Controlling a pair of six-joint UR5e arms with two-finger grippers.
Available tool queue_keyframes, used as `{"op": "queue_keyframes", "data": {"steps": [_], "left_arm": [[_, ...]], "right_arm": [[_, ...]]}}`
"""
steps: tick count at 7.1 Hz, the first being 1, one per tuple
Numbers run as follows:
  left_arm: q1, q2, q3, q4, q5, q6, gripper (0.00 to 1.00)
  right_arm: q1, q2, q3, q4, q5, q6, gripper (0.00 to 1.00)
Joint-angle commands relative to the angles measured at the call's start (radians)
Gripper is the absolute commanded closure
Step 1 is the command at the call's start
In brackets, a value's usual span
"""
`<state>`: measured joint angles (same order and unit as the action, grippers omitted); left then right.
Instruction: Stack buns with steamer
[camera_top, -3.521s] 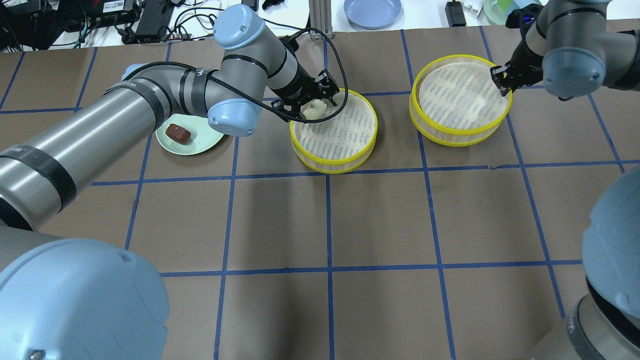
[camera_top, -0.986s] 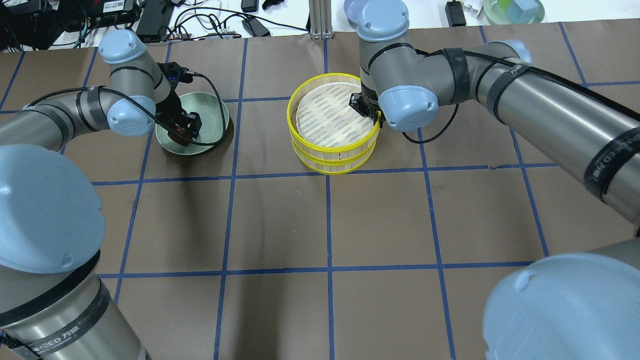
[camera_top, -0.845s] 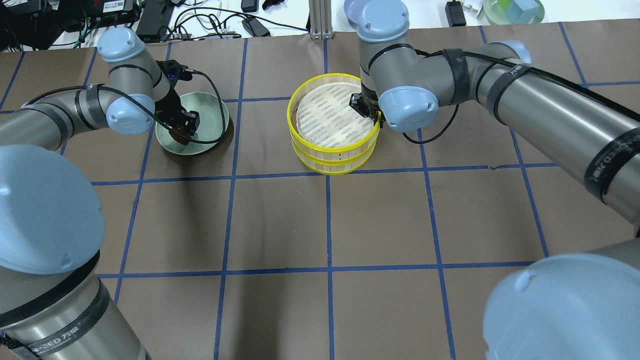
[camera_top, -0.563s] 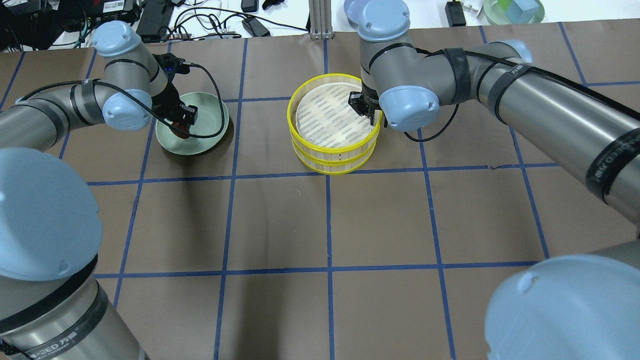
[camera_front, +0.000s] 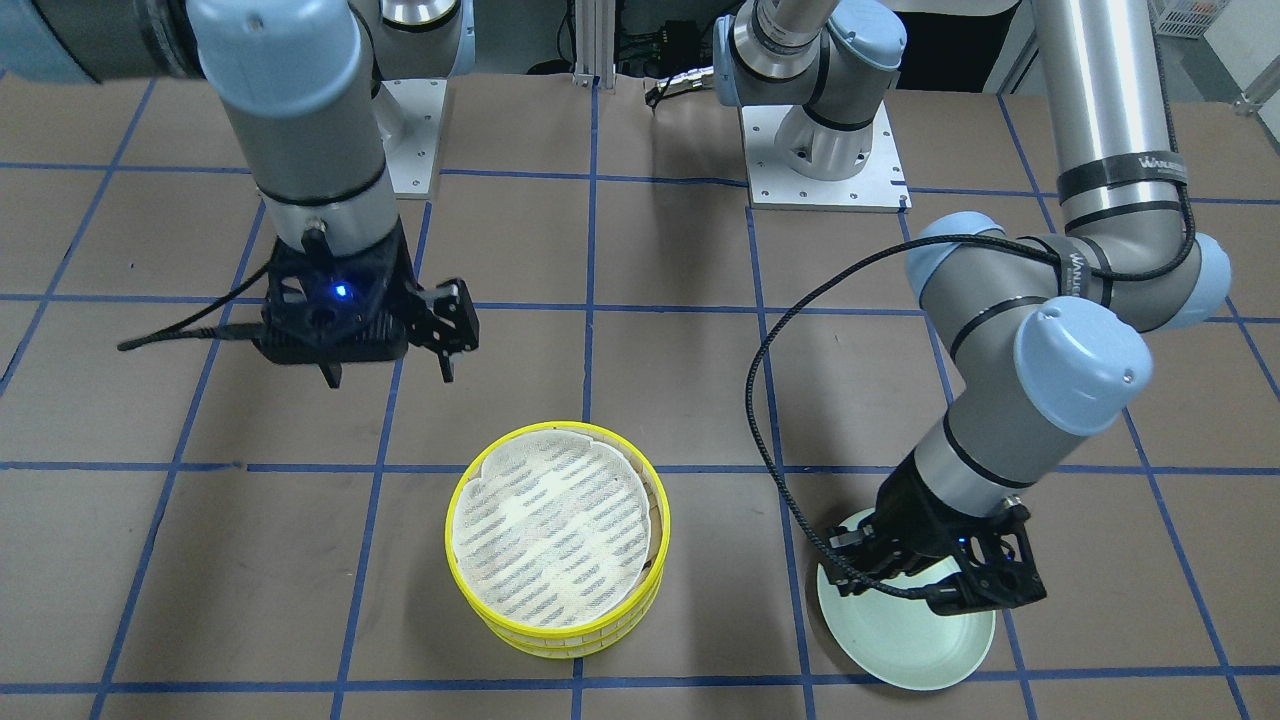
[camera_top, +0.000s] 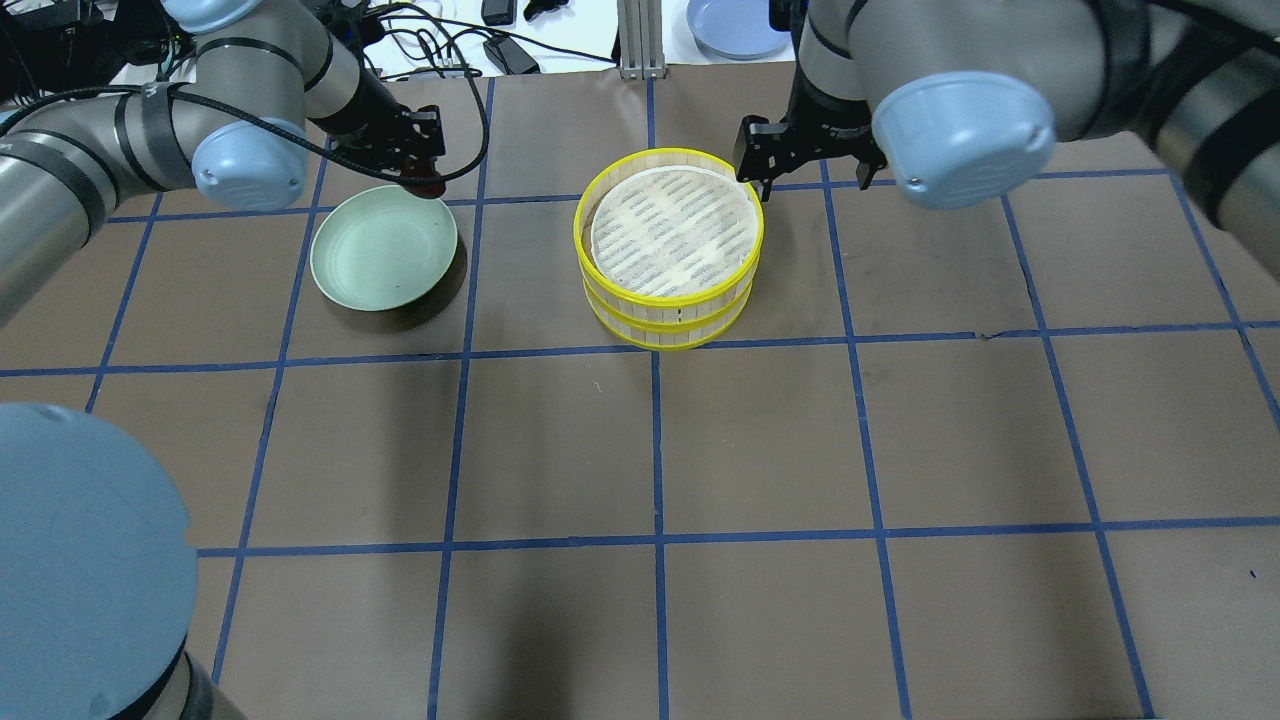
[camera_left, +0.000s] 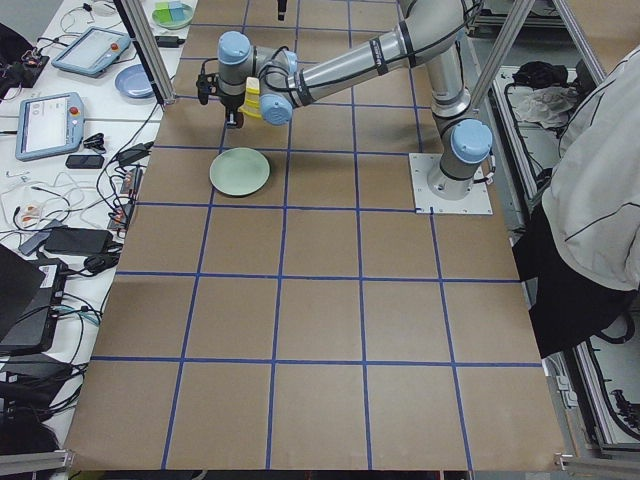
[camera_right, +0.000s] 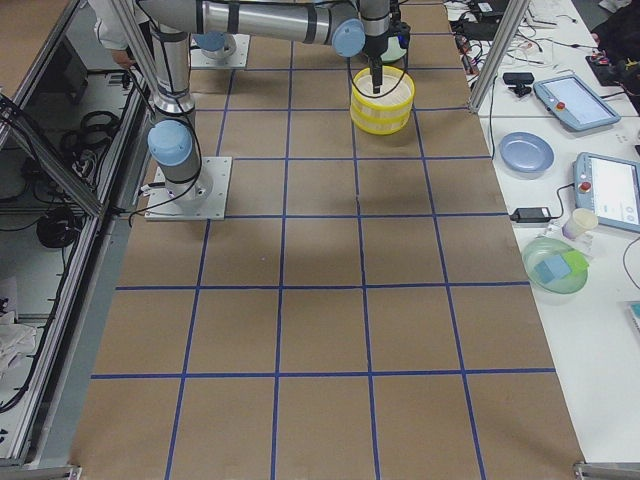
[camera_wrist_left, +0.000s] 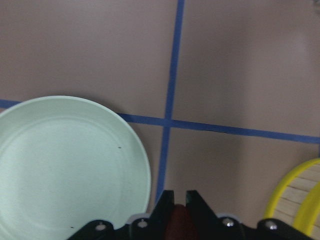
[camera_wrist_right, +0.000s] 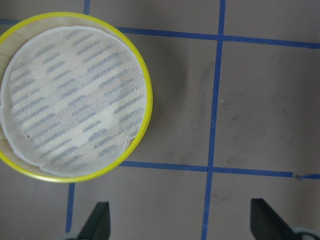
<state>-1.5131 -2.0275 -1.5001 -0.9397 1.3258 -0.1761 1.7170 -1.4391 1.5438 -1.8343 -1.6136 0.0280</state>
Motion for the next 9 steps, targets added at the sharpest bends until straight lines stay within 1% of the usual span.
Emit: {"op": "queue_keyframes", "data": {"steps": [1,2,3,4,5,6,8,9], "left_arm": [[-0.12,0.003,-0.002,0.042,-0.099,-0.289,1.0],[-0.171,-0.008,-0.015,0.065,-0.111,-0.328,1.0],[-0.2,-0.017,-0.022,0.079,-0.144,-0.362,1.0],[-0.229,-0.028,-0.034,0.113,-0.151,-0.44,0.79],[-0.232,-0.037,-0.04,0.143,-0.152,-0.482,0.24],[-0.233,-0.037,-0.042,0.136,-0.154,-0.487,0.0],[-0.231,-0.031,-0.039,0.13,-0.149,-0.471,0.0],[-0.229,-0.008,-0.023,0.104,-0.137,-0.459,0.0]], "right_arm": [[-0.013,-0.13,0.001,0.128,-0.008,-0.089,0.0],[-0.017,-0.127,0.002,0.119,-0.011,-0.108,0.0],[-0.025,-0.127,0.009,0.121,-0.011,-0.112,0.0],[-0.025,-0.126,0.012,0.119,-0.009,-0.111,0.0],[-0.025,-0.121,0.015,0.119,-0.008,-0.108,0.01],[-0.025,-0.121,0.015,0.118,0.015,-0.106,0.01],[-0.042,-0.119,0.015,0.124,0.021,-0.096,0.01],[-0.065,-0.124,0.015,0.136,0.038,-0.094,0.0]]}}
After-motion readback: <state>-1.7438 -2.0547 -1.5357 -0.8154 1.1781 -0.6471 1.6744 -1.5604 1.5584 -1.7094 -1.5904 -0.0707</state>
